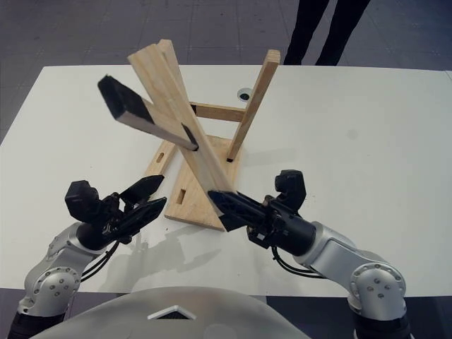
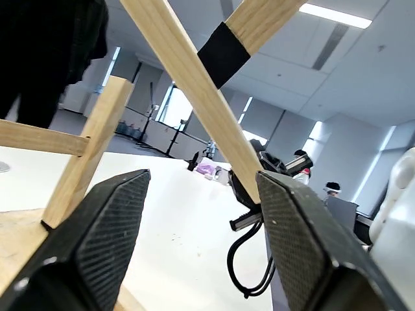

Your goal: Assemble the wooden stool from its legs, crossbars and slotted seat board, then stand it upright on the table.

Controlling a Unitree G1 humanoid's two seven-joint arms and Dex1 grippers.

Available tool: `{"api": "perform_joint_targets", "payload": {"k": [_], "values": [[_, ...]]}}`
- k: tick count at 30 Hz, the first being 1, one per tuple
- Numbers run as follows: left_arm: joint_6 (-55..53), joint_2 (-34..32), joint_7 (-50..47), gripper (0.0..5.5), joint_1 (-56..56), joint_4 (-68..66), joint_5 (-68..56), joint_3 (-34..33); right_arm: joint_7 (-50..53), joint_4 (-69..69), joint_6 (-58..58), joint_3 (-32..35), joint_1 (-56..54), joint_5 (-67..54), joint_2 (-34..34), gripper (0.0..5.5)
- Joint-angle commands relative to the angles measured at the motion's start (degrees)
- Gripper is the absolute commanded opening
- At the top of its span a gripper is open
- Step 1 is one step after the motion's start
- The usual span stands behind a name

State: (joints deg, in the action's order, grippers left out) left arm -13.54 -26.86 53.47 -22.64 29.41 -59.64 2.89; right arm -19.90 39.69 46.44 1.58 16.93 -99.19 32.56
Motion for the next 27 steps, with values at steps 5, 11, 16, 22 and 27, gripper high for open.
{"api": "perform_joint_targets", "payload": {"k": [5,11,16,22,27], "values": [[-4.82,-1.26,6.18,3.01,0.75,1.04,-4.32,-2.02,-4.51,-2.66,2.87,-4.92,-2.4,-0.52,0.79,1.04],[-8.78,-2.72,10.76,3.01,1.54,1.44,-4.58,-1.09,-4.66,-4.91,3.19,-8.9,-5.66,-1.28,-1.32,1.04],[-9.37,-1.43,10.7,3.01,3.03,0.57,-3.44,-1.25,-3.68,-7.51,4.18,-12.59,-8.67,-5.61,-2.52,1.04],[-10.39,-1.04,11.06,3.01,5.07,-1.03,-2.81,-1.02,-5.43,-9.91,5.62,-14.15,-10.79,-10.09,-3.11,1.04],[-11.56,-0.82,12.18,3.01,5.37,-0.64,-5.24,-2.21,-7.02,-13.0,7.72,-15.39,-12.69,-12.04,-3.18,1.04]]}}
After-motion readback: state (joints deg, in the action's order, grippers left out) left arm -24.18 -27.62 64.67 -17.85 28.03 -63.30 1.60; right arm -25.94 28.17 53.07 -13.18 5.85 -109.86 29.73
